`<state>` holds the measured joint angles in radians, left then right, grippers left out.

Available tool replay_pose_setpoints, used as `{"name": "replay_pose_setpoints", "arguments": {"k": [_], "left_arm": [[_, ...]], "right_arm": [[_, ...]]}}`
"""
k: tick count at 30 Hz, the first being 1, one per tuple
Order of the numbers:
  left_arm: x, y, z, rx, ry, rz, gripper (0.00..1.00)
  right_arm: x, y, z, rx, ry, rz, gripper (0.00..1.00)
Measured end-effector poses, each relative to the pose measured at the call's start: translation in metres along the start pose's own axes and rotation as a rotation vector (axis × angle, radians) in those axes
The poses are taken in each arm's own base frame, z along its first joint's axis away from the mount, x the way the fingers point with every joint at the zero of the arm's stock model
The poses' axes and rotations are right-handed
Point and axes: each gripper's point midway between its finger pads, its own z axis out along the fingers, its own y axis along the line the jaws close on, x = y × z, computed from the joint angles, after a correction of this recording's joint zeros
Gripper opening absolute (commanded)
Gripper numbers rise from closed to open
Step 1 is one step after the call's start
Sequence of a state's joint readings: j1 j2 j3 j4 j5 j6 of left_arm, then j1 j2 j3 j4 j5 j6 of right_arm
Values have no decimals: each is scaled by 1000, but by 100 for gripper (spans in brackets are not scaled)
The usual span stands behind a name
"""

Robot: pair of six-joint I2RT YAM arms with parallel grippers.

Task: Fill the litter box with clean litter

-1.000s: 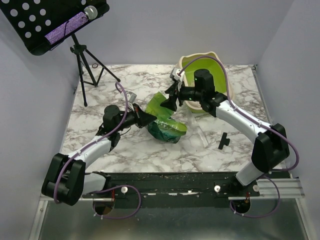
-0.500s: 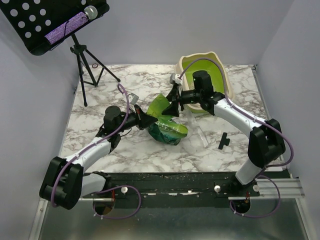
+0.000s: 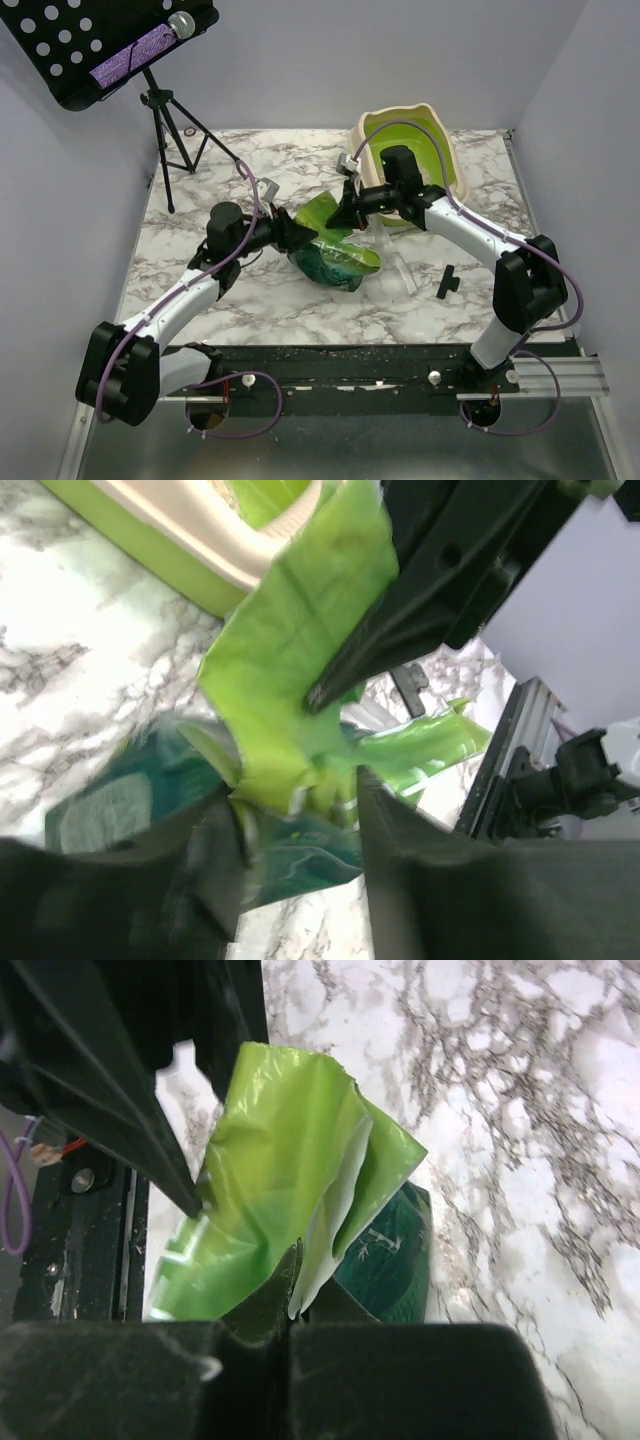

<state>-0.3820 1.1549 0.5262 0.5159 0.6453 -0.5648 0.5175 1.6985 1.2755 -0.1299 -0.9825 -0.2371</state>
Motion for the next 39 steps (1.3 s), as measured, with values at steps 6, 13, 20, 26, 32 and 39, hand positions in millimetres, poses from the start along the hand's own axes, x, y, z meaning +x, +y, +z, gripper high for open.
{"name": "replay_pose_setpoints", "arguments": {"k": [6,13,20,26,32,39], "left_arm": [[-69,-16,1,-73,4,168,71],[-123,-62,-33,-65,-105,459,72],[-82,-48,-48,-77,-59,533,72],[-70,-40,-47,-100,-38,605,72],[-71,-51,-49,-65,-45,658,72],[-54,-69,-42,79,-5,650,72]], "right_arm": [[-26,1,-17,101,43,-44,0],[-75,29,-18,117,150,-211,0],[-74,57,-2,25,266,-327,1],[-66,77,6,-20,322,-400,0],[-54,97,1,-48,336,-437,0],[-50,111,-10,-57,331,-442,0]]}}
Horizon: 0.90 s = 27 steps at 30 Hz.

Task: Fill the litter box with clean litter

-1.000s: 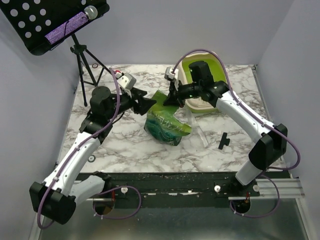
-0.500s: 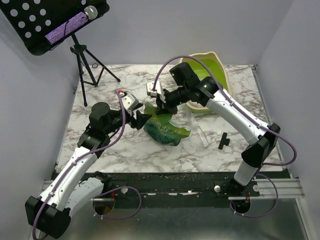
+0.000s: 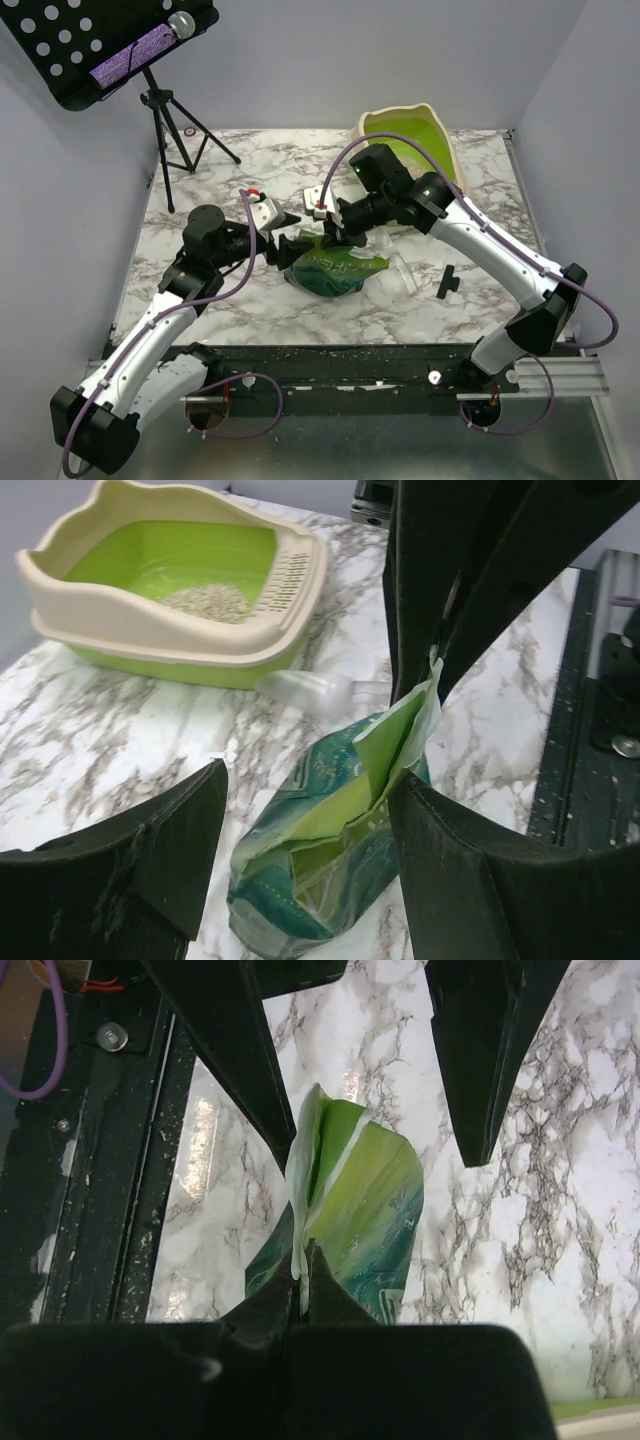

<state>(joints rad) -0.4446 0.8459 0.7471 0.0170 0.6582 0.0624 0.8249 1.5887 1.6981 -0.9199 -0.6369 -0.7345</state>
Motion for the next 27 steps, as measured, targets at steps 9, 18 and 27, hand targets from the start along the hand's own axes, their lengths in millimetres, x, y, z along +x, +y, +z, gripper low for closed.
{"name": "replay_pose_setpoints", "arguments": {"k": [9,18,27], "left_arm": [[9,-26,9,176,13,-74,44],[22,-44,13,261,53,-97,0],[21,-42,9,213,50,-70,0]], "right_arm": [[-2,13,-6,-10,-11,-1,0],[-1,13,-5,6,-11,32,21],[24,15,-24,208,7,102,66]]}}
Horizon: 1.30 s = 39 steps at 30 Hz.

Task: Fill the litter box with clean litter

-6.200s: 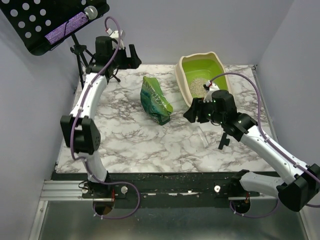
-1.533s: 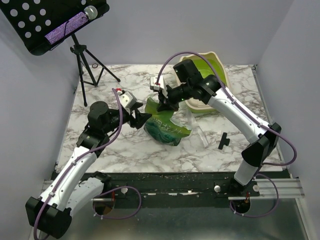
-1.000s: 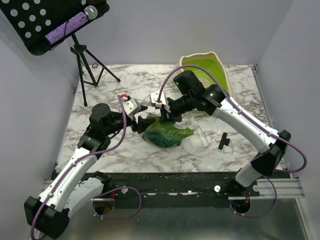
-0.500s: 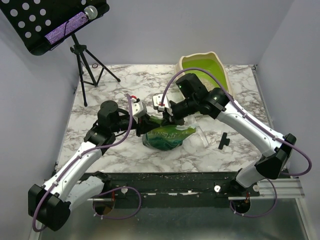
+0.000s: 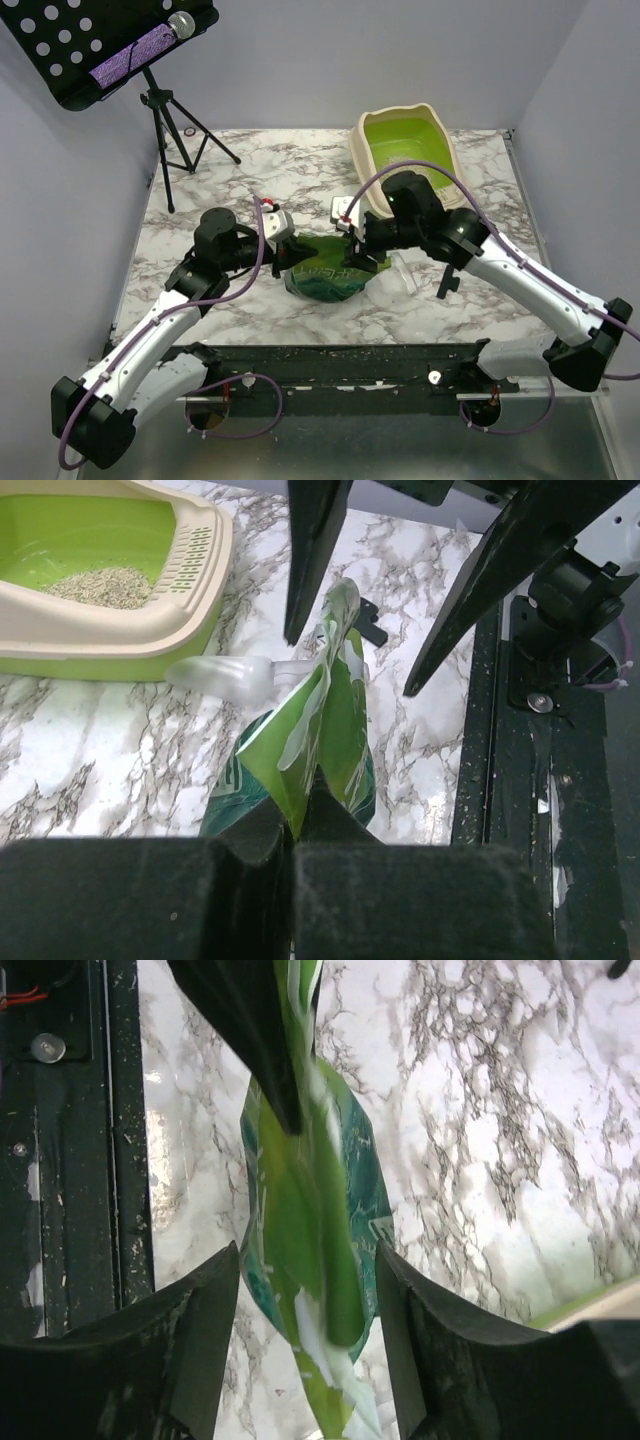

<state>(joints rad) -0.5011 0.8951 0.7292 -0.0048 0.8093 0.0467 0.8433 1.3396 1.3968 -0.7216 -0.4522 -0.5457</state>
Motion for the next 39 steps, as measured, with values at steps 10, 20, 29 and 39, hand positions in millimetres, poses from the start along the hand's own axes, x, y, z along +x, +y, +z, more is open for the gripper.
{"name": "replay_pose_setpoints", "arguments": {"k": [10,20,29,39], "left_arm": [[2,-5,-2,-34,-6,35,0],[5,-13,-9,-54,-16,71,0],[6,-9,-10,-78,-11,83,10],[-28,-9,-12,-86,86,157,58]], "right_arm": [[26,9,-8,92,-33,27,67],[48,-7,20,73,-37,54,64],[46,14,44,-104,-88,97,0],[45,18,35,-93,-98,140,0]]}}
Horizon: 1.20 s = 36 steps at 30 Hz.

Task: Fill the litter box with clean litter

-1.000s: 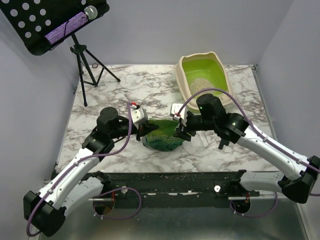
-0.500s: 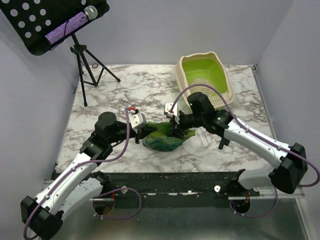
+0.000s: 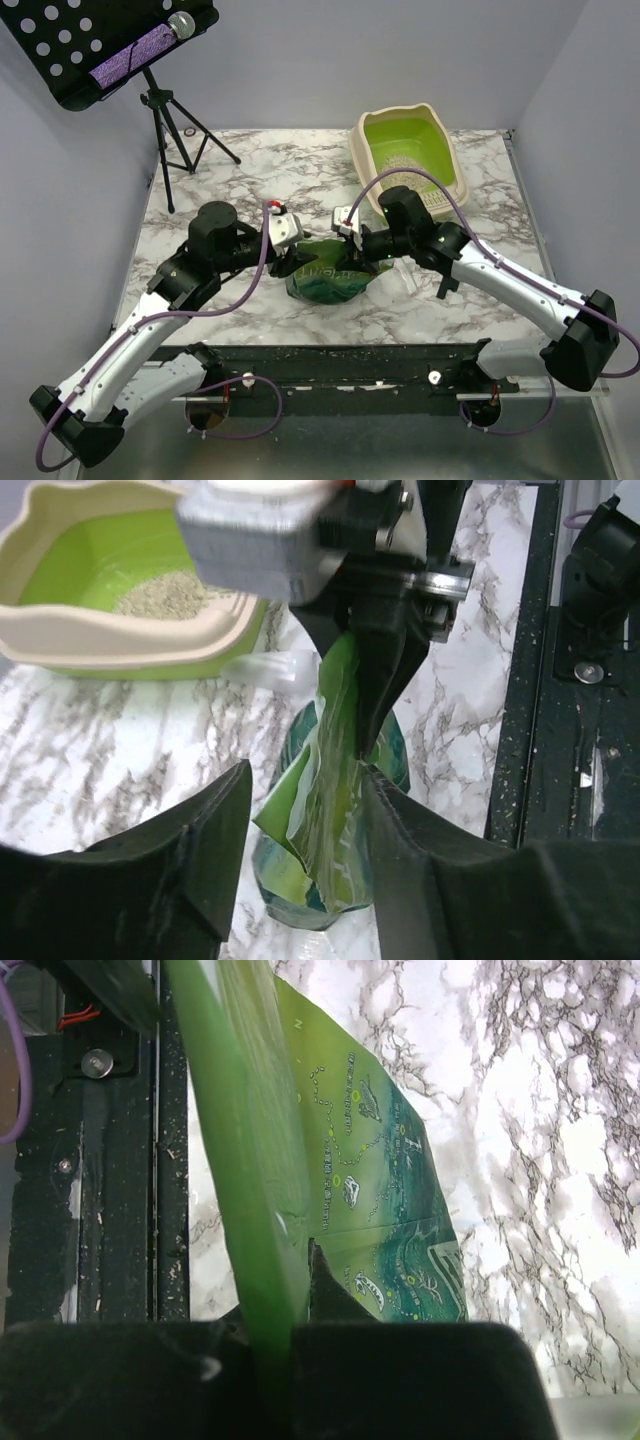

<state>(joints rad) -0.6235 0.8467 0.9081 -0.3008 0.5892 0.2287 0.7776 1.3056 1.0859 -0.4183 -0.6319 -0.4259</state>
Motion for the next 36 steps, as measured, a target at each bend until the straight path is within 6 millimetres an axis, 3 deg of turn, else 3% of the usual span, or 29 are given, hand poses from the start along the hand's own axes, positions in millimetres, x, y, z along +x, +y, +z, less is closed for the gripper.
{"name": "replay_pose_setpoints", "arguments": {"k": [5,8,17,19,21,23,25,27,29,33,36], "left_arm": [[-26,-3,-4,40,47,36,60],[-25,-10,4,97,110,34,61],[30,-27,30,222,354,-43,61],[32,-24,33,212,364,-37,58],[32,-21,34,194,369,-22,44],[32,-16,36,169,371,1,17],[34,-9,37,135,371,24,0],[35,-5,39,107,366,45,0],[36,-3,40,81,349,69,0],[40,1,39,31,327,111,0],[52,5,37,0,352,118,0]], "right_arm": [[1,0,-1,9,5,8,0],[1,0,-1,8,5,8,0],[1,1,0,10,8,8,0],[3,1,-1,10,12,18,0],[2,1,-1,11,10,19,0],[3,1,-2,13,10,23,0],[4,0,-2,16,11,34,0],[5,0,-2,21,14,43,1],[5,-2,-3,30,18,46,9],[7,-3,-4,55,30,75,45],[-1,-8,-13,123,14,97,53]]}}
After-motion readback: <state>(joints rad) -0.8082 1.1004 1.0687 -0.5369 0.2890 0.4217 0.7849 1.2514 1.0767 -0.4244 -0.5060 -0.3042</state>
